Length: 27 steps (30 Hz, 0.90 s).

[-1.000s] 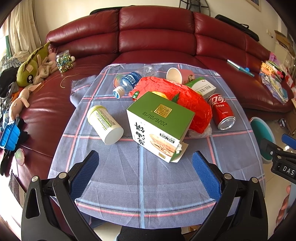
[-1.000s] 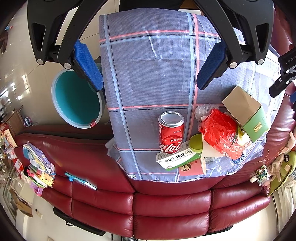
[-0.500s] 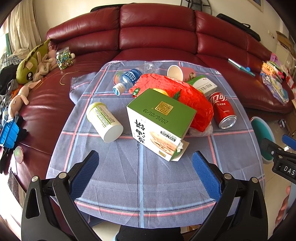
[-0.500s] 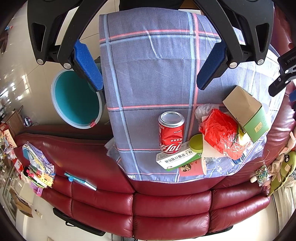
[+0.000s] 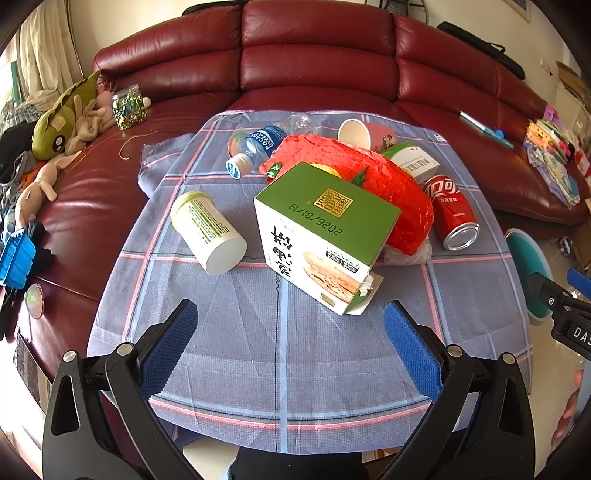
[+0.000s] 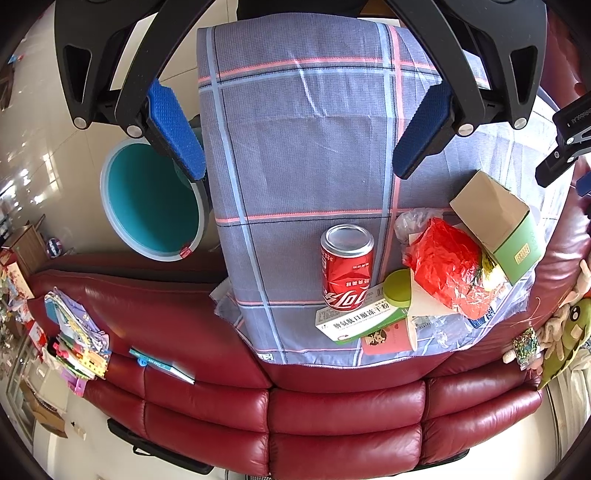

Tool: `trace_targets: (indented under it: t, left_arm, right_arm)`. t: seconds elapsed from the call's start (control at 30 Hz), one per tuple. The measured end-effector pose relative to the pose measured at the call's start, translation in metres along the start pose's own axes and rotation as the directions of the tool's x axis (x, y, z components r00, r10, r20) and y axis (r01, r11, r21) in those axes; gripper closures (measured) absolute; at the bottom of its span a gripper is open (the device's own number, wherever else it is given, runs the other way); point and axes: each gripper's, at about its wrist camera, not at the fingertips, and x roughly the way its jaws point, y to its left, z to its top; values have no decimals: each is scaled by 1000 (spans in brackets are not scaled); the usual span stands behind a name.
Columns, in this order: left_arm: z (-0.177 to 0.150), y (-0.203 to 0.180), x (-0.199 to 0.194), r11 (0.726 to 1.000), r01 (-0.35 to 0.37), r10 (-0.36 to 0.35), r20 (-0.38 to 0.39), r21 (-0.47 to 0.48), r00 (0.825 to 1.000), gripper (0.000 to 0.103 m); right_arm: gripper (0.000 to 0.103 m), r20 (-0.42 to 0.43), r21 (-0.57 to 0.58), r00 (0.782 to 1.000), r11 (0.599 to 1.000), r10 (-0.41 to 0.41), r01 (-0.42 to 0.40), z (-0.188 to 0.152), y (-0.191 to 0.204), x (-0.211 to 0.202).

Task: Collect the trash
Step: 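Grasp the green box with the left tool while the right tool grasps the red can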

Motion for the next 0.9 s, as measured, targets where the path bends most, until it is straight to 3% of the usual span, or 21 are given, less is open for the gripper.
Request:
trace_targets:
  t: [0.3, 0.47, 0.57, 0.6, 0.67, 0.77, 0.8, 0.9]
  left_arm:
    - [-2, 6, 30, 998, 24, -29, -81, -57, 996, 3]
    - [7, -12, 40, 999, 27, -31, -84, -42, 996, 3]
    - [13, -24, 44, 999, -6, 3, -60, -45, 998, 3]
    - [16, -26, 48, 999, -14, 11, -63, -50, 998, 9]
    - [18, -24, 57, 997, -12, 6, -85, -70, 996, 30]
    - [16, -9, 66, 993, -7, -6, -112, -119, 994, 70]
    - [15, -3, 68, 991, -7, -9, -118, -133, 993, 77]
    - [13, 10, 72, 989, -14, -5, -125, -148, 992, 79]
  right_arm:
    - [6, -25, 28, 1000, 1000, 4, -3, 3, -14, 18]
    - [6, -53, 32, 998, 999, 23, -21, 2, -19, 35]
    - [6, -65, 23, 997, 999, 29, -27, 4, -19, 44]
    - [6, -68, 18, 997, 999, 31, -29, 6, -20, 47]
    - [6, -73, 7, 997, 999, 36, -35, 11, -19, 52]
    - [6, -77, -11, 996, 999, 45, -46, 22, -17, 60]
    - [6, -79, -16, 996, 999, 50, -51, 26, -16, 63]
    - [6, -89, -27, 993, 996, 82, -85, 40, -8, 72]
